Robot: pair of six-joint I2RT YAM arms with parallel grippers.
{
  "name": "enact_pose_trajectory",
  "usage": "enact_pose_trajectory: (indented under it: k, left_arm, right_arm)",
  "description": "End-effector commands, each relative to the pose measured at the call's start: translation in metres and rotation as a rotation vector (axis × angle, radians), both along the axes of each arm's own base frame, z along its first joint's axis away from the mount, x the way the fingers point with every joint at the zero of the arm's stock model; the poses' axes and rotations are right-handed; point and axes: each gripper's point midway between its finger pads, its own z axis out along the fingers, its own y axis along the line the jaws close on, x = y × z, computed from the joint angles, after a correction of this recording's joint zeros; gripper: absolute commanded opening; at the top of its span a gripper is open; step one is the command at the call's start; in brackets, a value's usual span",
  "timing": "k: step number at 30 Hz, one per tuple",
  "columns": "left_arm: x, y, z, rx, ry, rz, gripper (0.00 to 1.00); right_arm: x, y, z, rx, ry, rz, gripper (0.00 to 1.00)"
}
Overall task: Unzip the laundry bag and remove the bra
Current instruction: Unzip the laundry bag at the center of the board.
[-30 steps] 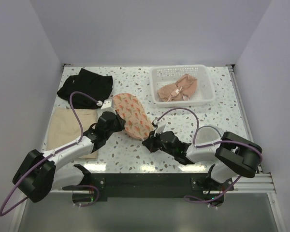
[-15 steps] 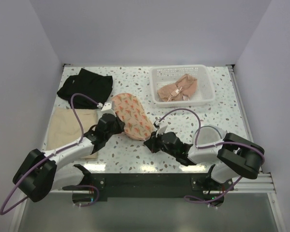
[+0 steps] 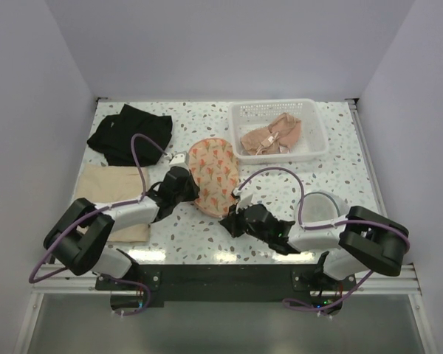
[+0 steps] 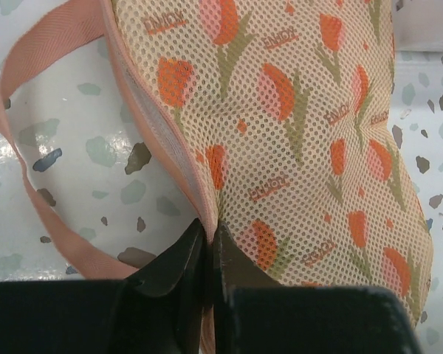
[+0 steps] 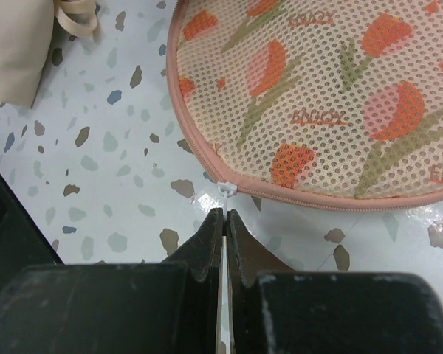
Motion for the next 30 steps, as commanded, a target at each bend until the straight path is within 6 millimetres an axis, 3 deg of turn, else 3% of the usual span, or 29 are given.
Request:
enact_pose_trajectory:
  k: [1, 7, 10, 20, 30]
  left_arm:
    - [0.031, 0.004, 0.03, 0.005, -0.131, 0.065, 0.24]
    - [0.031, 0.012, 0.047, 0.03, -0.171, 0.082, 0.54]
    - [0.029, 0.017, 0.057, 0.033, -0.187, 0.091, 0.6]
    - [0.008, 0.042, 0.078, 0.047, -0.209, 0.142, 0.66]
    - [-0.02, 0.047, 0.055, 0.021, -0.133, 0.116, 0.68]
  right_arm:
    - [0.0, 0.013, 0.013, 0.007, -0.031, 0.036, 0.0]
    - [0.0, 0.024, 0.017, 0.025, -0.025, 0.058, 0.0]
    - [0.001, 0.029, 0.018, 0.034, -0.026, 0.063, 0.0]
    - [0.006, 0.046, 0.024, 0.048, -0.041, 0.093, 0.0]
    - [0.019, 0.077, 0.046, 0.09, -0.09, 0.124, 0.0]
